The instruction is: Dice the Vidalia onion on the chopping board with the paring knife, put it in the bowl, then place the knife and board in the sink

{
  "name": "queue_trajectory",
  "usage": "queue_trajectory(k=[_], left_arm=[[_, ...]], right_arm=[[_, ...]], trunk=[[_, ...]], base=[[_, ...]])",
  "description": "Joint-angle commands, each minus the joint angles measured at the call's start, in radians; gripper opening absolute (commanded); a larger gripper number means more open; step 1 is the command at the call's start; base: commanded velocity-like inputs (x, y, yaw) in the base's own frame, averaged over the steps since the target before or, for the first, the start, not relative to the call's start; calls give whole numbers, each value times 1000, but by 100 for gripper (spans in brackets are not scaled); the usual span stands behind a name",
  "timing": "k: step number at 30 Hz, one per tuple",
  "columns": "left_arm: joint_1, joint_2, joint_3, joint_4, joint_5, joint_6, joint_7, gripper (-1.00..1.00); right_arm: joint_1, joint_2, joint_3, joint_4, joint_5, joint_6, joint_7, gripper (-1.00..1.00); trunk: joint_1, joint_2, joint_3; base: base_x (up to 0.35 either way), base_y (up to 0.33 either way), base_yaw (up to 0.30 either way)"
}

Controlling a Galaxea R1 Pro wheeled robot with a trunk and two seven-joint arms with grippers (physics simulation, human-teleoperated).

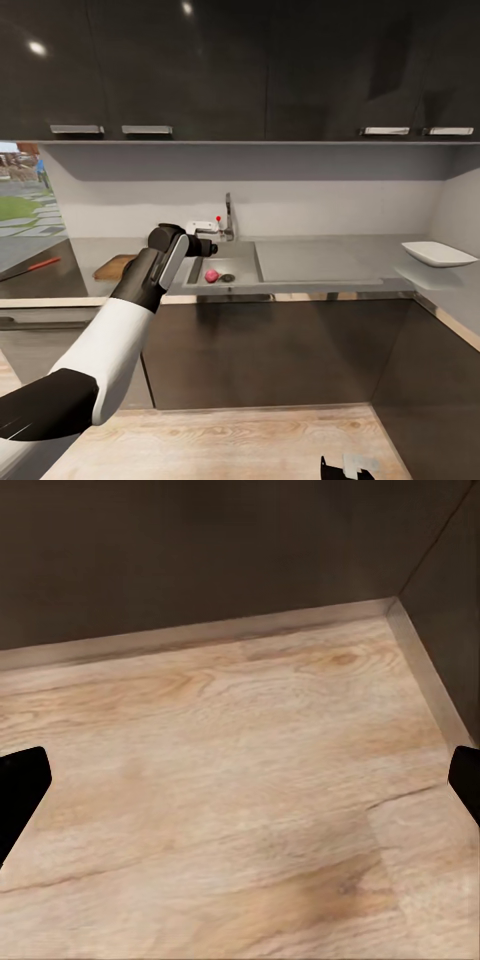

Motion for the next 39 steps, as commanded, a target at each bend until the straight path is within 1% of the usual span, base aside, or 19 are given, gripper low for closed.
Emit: queue_trajectory(k=[1, 6, 8, 9, 10, 11, 13, 15, 16, 17, 18, 20, 22, 27, 32, 39], left_arm=[[-1, -1, -1, 6, 10, 3, 10, 100], [-1, -3, -2, 29, 10, 2, 9, 100], [-1, -3, -1, 32, 10, 1, 9, 100], [-1, -3, 0, 32, 10, 1, 9, 100], [-1, -3, 0, 33, 10, 1, 9, 100], [-1, -3, -1, 34, 10, 1, 9, 100], [-1, -3, -1, 36, 10, 1, 9, 100], [-1, -3, -1, 36, 10, 1, 9, 100], [-1, -3, -1, 37, 10, 1, 9, 100], [-1, -2, -1, 38, 10, 1, 9, 100], [-1, -1, 0, 41, 10, 1, 9, 100], [-1, 2, 0, 43, 10, 0, 9, 100], [0, 3, 1, 47, 10, 0, 10, 100], [0, 3, 0, 56, 10, 0, 10, 100], [2, 4, 1, 65, 10, -1, 10, 100], [2, 4, 3, 138, 9, -3, 12, 100]], right_arm=[[-1, 0, -6, 1, 11, -1, -6, 100], [-1, -1, -6, 2, 10, 13, -3, 100], [0, 2, -6, 4, 9, 63, 10, 100], [3, 5, -5, 5, 9, 105, 21, 100], [7, 5, -5, 5, 9, 129, 27, 100], [22, 6, -5, 6, 9, 173, 39, 100], [52, 7, -5, 6, 10, 217, 56, 100], [74, 8, -5, 6, 10, 234, 64, 100], [98, 9, -5, 6, 10, 245, 69, 100], [110, 10, -5, 6, 10, 249, 71, 100], [172, 23, -4, 7, 10, 260, 77, 100], [208, 31, -5, 7, 9, 263, 78, 100], [224, 33, -5, 7, 9, 266, 79, 100], [241, 35, -5, 7, 10, 271, 79, 100], [246, 35, -5, 7, 9, 275, 78, 100], [246, 36, -5, 7, 9, 277, 77, 100]], trunk=[[1, -1, -1], [1, -1, -1], [1, -1, -1], [1, -1, -1], [1, -1, -1], [1, -1, -1], [1, -1, -1], [1, -1, -1], [1, -1, -1], [1, -1, -1], [1, -1, -1], [1, -1, -1], [1, -1, -1], [1, -1, -1], [1, -1, -1], [1, -1, -1]], base=[[295, -131, 0], [296, -132, 0], [297, -134, 0], [297, -135, 0], [297, -135, 0], [297, -135, 0], [297, -135, 0], [297, -135, 0], [297, -136, 0], [296, -136, 0], [273, -136, 0], [232, -128, 0], [157, -94, 0], [52, -32, 0], [10, -6, 0], [0, 0, 0]])
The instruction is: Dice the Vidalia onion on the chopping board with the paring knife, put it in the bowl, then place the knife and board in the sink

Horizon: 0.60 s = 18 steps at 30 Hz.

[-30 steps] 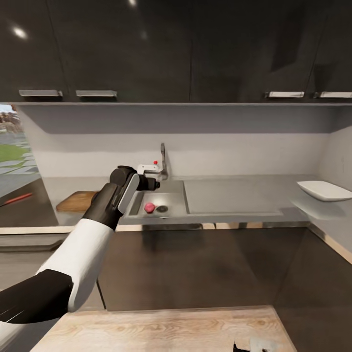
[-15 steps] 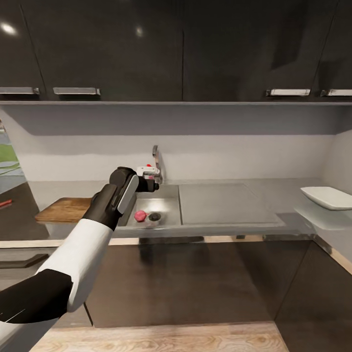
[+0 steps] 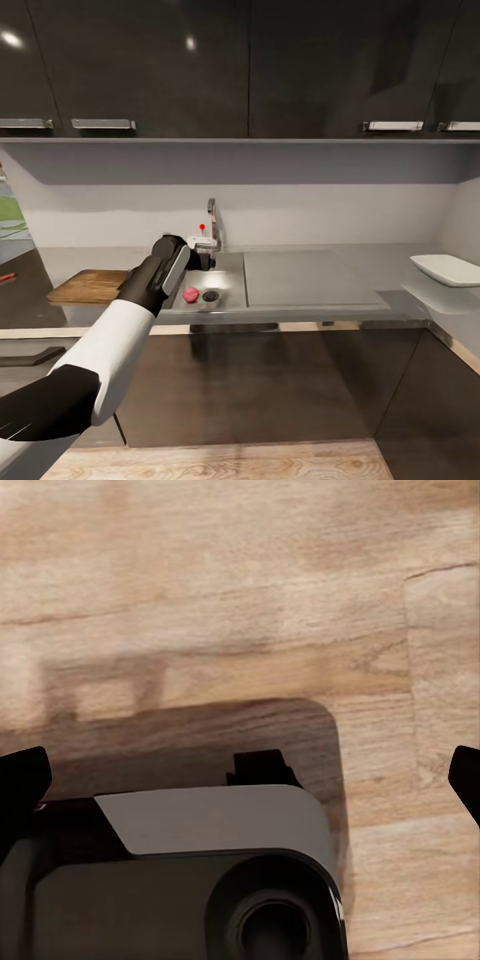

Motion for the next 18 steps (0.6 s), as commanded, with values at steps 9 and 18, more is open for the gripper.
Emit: queue_trajectory(k=[9, 18], left_arm=[[-1, 2, 1, 100, 10, 1, 9, 100], [-1, 8, 63, 160, 10, -10, 7, 100]], right_arm=[[-1, -2, -8, -1, 11, -1, -7, 100], [0, -2, -8, -1, 11, -1, -8, 100]], trunk=[[0, -1, -1], [0, -1, -1]], base=[[50, 0, 0], [203, 0, 0]])
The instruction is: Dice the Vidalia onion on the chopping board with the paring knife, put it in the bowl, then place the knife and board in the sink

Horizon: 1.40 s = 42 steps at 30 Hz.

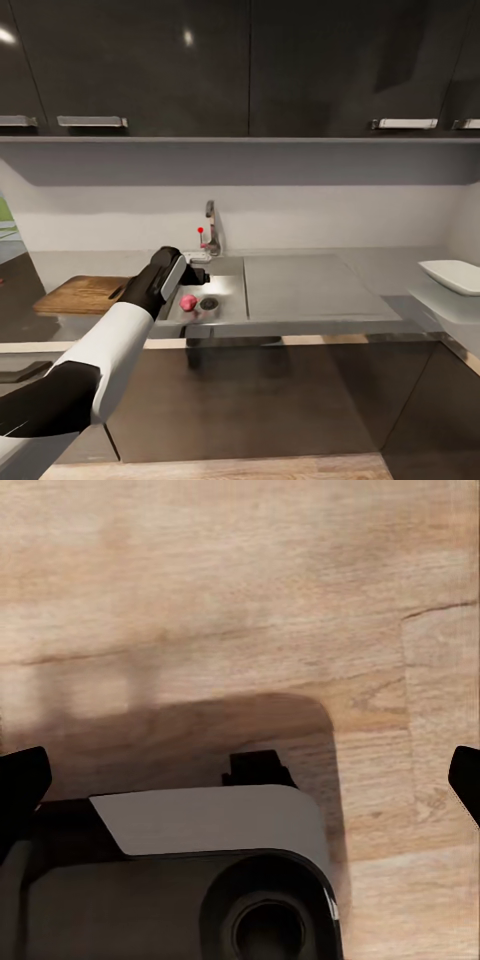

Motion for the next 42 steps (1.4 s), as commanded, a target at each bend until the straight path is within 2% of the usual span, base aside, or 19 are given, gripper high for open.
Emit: queue_trajectory(k=[1, 4, 18, 30, 42], left_arm=[[-1, 0, 6, 1, 11, 2, 9, 100], [-1, 0, 27, 4, 9, 0, 9, 100], [-1, 1, 32, 29, 7, 0, 10, 100], [-1, 4, 35, 48, 6, 0, 10, 100], [-1, 24, 38, 44, 6, 3, 9, 100]], right_arm=[[-1, 0, -8, 1, 10, -3, -4, 100], [-1, 1, -8, 1, 10, -3, -4, 100], [-1, 1, -8, 1, 10, -3, -4, 100], [-1, 2, -8, 0, 10, -3, -6, 100], [-1, 3, -8, -1, 10, -3, -9, 100]], trunk=[[0, -1, -1], [0, -1, -1], [0, -1, -1], [-46, 83, 36], [-92, 167, 74]], base=[[291, -5, 0], [227, -25, 0], [27, -3, 0], [0, 0, 0], [0, 0, 0]])
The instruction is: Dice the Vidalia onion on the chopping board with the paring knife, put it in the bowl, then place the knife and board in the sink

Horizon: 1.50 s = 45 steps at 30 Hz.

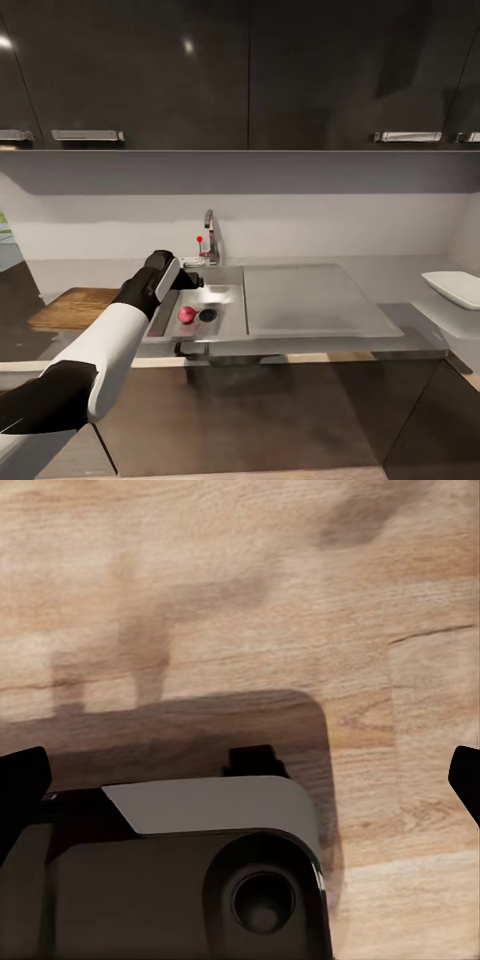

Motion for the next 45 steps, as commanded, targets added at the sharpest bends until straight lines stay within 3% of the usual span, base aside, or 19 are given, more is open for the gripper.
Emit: queue_trajectory(k=[1, 15, 45], left_arm=[[-1, 5, -4, -3, 11, 5, 10, 100], [-1, 24, -7, 13, 11, 6, 11, 100], [-1, 15, -10, 25, 12, 4, 10, 100]], right_arm=[[-1, -1, -8, 0, 11, -3, -5, 100], [-1, -1, -8, 2, 11, -2, -4, 100], [-1, -5, -8, 0, 11, -2, 2, 100]], trunk=[[-4, 7, 2], [-58, 105, 44], [-173, 315, 95]], base=[[0, 0, 0], [0, 0, 0], [0, 0, 0]])
